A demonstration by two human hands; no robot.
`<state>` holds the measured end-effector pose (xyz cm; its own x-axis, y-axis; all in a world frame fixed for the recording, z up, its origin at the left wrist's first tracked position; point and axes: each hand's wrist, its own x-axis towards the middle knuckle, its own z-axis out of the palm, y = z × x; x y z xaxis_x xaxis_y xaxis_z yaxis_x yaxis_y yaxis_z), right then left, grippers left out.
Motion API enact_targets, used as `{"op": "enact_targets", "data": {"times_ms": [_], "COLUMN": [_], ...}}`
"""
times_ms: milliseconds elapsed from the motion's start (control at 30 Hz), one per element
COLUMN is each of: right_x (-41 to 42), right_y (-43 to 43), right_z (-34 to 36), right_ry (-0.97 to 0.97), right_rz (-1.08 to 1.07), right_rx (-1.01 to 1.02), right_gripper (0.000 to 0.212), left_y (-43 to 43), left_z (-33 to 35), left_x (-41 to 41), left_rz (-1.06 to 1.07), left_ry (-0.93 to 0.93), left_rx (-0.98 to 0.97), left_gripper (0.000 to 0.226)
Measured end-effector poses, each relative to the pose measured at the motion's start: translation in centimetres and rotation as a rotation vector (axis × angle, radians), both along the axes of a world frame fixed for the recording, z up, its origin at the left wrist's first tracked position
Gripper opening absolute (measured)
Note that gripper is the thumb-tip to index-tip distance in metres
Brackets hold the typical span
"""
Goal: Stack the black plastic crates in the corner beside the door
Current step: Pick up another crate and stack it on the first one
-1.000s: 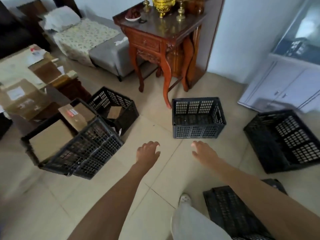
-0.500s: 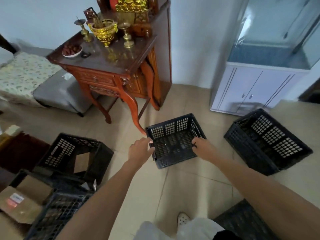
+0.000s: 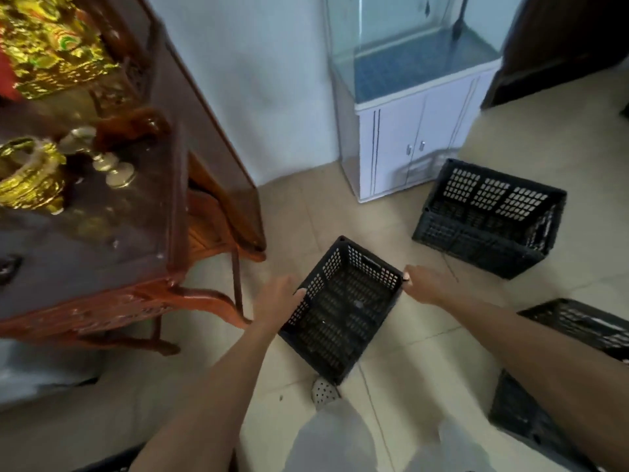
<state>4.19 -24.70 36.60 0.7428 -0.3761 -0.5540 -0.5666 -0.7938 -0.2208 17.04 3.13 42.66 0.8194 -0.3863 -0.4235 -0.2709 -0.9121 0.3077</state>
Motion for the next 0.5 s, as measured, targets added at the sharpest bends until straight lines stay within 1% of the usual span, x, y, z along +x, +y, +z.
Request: {"op": "enact_targets", "data": {"times_ms": [67,167,233,300,367,500], "right_x": [1.4,3.2,4.3,5.4,6.0,6.6], "right_y": [0.1,-0.1,-0.3,-0.6,-0.5,0.2], "right_z": [-0.9,-1.8,-3.4,-5.2,-7.2,-12.7], "right_ry": [0.027,0.017,0.006,0.015,0.046,0.161], "right_rz": [-0.084,-0.214,-0.294,-0.35,-0.376,-0.434], "right_rx": [0.006,0.02,0.013,0.015,0.002,-0.05], "right_gripper": [0.037,0.035,0.034,0.035,0.037,0.039], "left_y": [-0.9,-2.0,-3.1,-4.3,-5.4,-5.5], "left_z": [-0.4,-3.7,-7.2,-11.4,-14.8,-20.0], "left_x": [3.8,8.7,12.0,14.6,16.0,16.7], "left_rz": [-0.041,-0.137,-0.159,-0.145,-0.139,-0.195], "left_ry": [0.058,0.101,0.134,0.238,0.302,0.323], "left_rx": [-0.01,-0.004,-0.002,-0.009,-0.019,-0.035], "left_gripper": [0.031,0.031,0.038,0.049,0.052,0.053]}}
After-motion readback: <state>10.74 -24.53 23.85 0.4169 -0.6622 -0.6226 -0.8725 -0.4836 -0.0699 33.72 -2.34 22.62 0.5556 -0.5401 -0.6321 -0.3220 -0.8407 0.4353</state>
